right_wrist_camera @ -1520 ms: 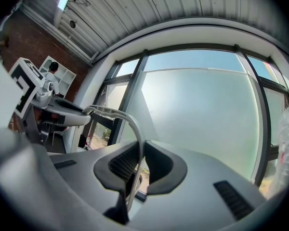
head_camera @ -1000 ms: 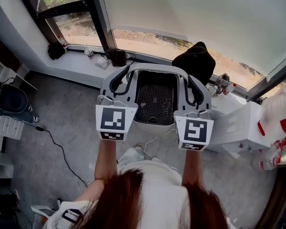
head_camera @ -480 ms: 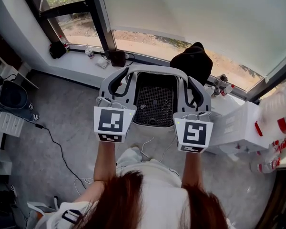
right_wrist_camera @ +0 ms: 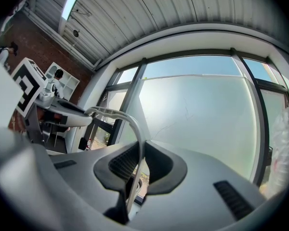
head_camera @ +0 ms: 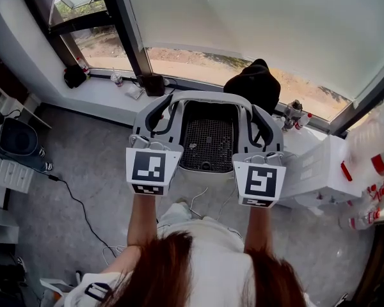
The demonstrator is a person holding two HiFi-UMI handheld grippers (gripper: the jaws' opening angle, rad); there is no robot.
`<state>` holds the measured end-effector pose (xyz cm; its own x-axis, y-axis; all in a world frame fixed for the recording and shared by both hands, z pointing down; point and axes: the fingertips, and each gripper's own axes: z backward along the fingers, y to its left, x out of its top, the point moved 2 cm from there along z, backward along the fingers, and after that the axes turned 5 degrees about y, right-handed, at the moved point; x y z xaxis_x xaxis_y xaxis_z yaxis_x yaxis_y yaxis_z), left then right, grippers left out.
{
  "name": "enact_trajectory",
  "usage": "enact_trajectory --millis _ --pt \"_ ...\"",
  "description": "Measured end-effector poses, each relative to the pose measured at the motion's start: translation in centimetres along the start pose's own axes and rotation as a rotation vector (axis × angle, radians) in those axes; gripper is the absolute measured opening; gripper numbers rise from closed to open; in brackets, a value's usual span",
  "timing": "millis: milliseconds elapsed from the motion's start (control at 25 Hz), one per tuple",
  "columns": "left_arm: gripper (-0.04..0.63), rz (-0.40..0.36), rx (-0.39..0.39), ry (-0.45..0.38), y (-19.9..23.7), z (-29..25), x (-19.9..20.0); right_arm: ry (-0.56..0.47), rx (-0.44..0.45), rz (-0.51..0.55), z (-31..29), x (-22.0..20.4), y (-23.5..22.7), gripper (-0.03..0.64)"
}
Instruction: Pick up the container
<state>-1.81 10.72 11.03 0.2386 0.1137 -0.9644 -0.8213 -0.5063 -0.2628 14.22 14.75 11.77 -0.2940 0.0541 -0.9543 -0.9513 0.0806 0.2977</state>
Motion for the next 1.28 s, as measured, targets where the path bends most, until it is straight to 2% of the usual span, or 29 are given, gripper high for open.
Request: enact_trajectory --millis 560,1280 --pt "0.071 -0.008 -0.023 -0.002 -0.7 -1.4 -0.4 0.013 -0.027 -0.011 -0.6 -1.1 -0.9 0.054" --pt "0.071 0.024 -0.055 0.006 2.5 -2.6 -1.9 0.057 -0.050 -0.004 -3.1 -1.0 1.4 0.054"
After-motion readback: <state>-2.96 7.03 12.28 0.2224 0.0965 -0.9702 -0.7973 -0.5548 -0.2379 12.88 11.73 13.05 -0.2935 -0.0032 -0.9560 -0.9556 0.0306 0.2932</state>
